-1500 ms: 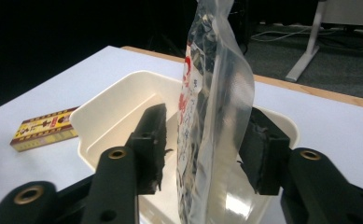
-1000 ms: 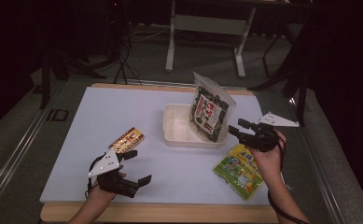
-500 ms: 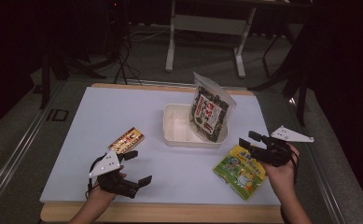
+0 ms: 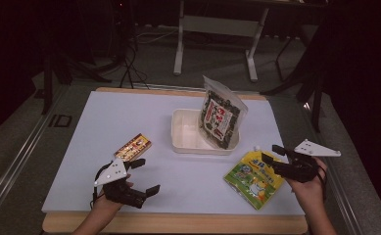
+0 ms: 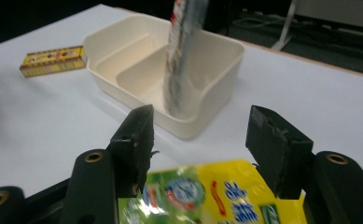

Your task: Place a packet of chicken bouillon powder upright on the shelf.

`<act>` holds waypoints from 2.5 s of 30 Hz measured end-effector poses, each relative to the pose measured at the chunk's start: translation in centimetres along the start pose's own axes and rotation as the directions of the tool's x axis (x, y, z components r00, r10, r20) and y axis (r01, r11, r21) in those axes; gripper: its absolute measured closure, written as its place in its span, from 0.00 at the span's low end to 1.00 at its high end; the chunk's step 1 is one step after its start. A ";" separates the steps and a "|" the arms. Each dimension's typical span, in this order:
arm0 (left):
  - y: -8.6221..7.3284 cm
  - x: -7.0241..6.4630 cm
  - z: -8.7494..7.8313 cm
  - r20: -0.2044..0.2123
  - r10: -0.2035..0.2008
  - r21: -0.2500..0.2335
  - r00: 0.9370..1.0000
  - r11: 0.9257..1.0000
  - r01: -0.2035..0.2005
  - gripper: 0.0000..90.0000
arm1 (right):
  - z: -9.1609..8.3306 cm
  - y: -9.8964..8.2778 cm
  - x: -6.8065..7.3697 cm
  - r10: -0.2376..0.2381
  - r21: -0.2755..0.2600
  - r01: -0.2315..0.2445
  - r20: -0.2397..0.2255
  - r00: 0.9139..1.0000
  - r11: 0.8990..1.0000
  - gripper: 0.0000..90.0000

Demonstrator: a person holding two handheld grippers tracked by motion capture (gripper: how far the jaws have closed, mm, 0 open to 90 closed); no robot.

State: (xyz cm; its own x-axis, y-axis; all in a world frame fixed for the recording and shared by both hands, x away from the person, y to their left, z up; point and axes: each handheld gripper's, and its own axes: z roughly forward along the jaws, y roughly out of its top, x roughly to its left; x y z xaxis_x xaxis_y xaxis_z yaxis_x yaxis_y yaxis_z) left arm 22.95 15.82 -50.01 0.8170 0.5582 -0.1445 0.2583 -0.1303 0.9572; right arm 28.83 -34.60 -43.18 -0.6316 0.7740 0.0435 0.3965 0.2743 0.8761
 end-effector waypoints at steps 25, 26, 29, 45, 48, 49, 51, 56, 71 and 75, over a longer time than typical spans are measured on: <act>-0.2 0.0 0.4 0.017 -0.006 0.020 1.000 1.000 0.005 0.00 | -0.9 -6.7 -8.0 0.185 0.176 -0.208 0.140 0.973 0.962 0.42; -0.3 0.0 0.5 0.017 -0.006 0.021 1.000 1.000 0.005 0.00 | -0.8 -7.0 -8.2 0.188 0.183 -0.213 0.146 0.971 0.960 0.42; -0.3 0.0 0.5 0.018 -0.006 0.023 1.000 1.000 0.005 0.00 | -0.5 -7.6 -8.8 0.206 0.197 -0.235 0.154 0.966 0.952 0.41; -0.4 0.1 0.6 0.022 -0.008 0.030 1.000 1.000 0.007 0.00 | 1.2 -9.5 -9.8 0.258 0.271 -0.290 0.149 0.955 0.918 0.38; -0.4 0.1 0.6 0.022 -0.009 0.030 1.000 1.000 0.009 0.00 | 1.5 -9.7 -9.7 0.265 0.279 -0.294 0.138 0.954 0.914 0.38; -0.4 0.1 0.6 0.022 -0.009 0.031 1.000 0.999 0.008 0.00 | 1.6 -9.7 -9.7 0.266 0.282 -0.294 0.133 0.955 0.913 0.39; -0.4 0.1 0.7 0.023 -0.010 0.031 1.000 0.999 0.010 0.00 | 1.8 -9.8 -9.6 0.270 0.287 -0.294 0.120 0.955 0.912 0.43; -0.4 0.1 0.7 0.023 -0.009 0.033 1.000 0.999 0.008 0.00 | 2.1 -9.7 -9.5 0.273 0.284 -0.293 0.109 0.956 0.913 0.53; -0.5 0.1 0.8 0.025 -0.011 0.035 1.000 0.999 0.010 0.00 | 3.2 -8.6 -8.9 0.264 0.362 -0.279 0.092 0.960 0.890 0.86; -0.5 0.1 0.8 0.025 -0.011 0.036 1.000 0.999 0.010 0.00 | 3.7 -8.3 -8.6 0.262 0.388 -0.285 0.112 0.958 0.876 0.95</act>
State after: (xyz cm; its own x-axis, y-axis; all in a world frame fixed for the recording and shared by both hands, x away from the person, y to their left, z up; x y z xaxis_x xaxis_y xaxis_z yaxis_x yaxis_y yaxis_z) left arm 23.32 15.33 -50.67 0.8270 0.5387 -0.1611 0.2846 -0.1538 0.9462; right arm 33.41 -41.45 -52.58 -0.4268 0.8777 0.2179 0.7861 0.2410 0.5692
